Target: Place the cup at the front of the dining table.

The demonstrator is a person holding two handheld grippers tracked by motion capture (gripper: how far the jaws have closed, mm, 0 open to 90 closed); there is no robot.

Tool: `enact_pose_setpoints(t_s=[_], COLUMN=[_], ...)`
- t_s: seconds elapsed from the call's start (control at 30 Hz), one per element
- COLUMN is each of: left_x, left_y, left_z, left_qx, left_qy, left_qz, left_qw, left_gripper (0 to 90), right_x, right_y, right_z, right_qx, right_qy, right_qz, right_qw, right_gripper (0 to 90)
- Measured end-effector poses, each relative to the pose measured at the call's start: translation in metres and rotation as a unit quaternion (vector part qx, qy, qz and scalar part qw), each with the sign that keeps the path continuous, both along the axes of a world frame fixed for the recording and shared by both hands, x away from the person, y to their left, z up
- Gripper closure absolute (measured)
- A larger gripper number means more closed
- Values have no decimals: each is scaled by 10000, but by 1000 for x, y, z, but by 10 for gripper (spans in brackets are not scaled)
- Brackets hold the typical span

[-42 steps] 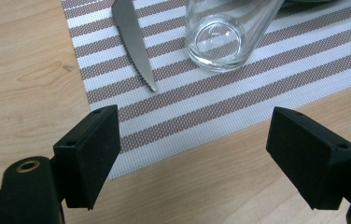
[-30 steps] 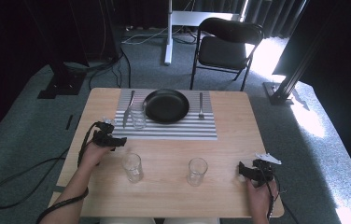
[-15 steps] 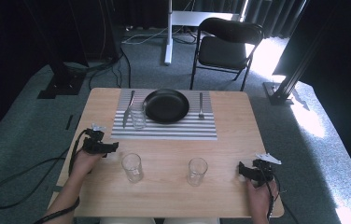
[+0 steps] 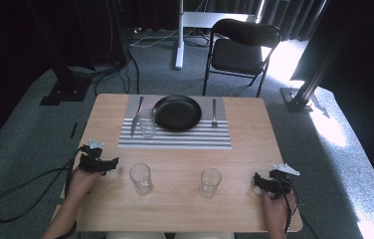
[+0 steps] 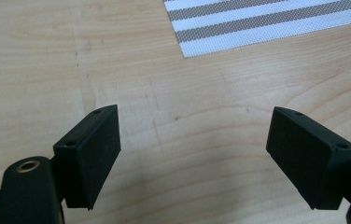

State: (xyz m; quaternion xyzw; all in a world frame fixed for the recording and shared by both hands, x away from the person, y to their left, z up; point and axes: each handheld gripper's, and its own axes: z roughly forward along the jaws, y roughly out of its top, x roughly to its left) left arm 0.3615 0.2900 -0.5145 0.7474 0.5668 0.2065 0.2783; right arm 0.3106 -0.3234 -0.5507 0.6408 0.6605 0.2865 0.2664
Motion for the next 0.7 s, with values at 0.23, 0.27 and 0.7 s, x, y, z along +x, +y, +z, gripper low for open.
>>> enact_pose_setpoints(t_s=[0.23, 0.27, 0.7], left_x=[-16, -17, -45], left_y=[12, 13, 32], left_z=[-4, -5, -16], left_qx=[-140, -116, 81], left_qy=[39, 39, 55], left_qz=[71, 78, 180], left_qw=[9999, 9999, 9998], left_gripper=[183, 183, 183], right_x=[0, 0, 0], right_y=[0, 0, 0], right_z=[0, 0, 0], right_qx=[-1, 0, -3], right_qy=[1, 0, 0], right_qz=[0, 2, -4], right_qw=[10000, 10000, 10000], right_gripper=[120, 120, 120])
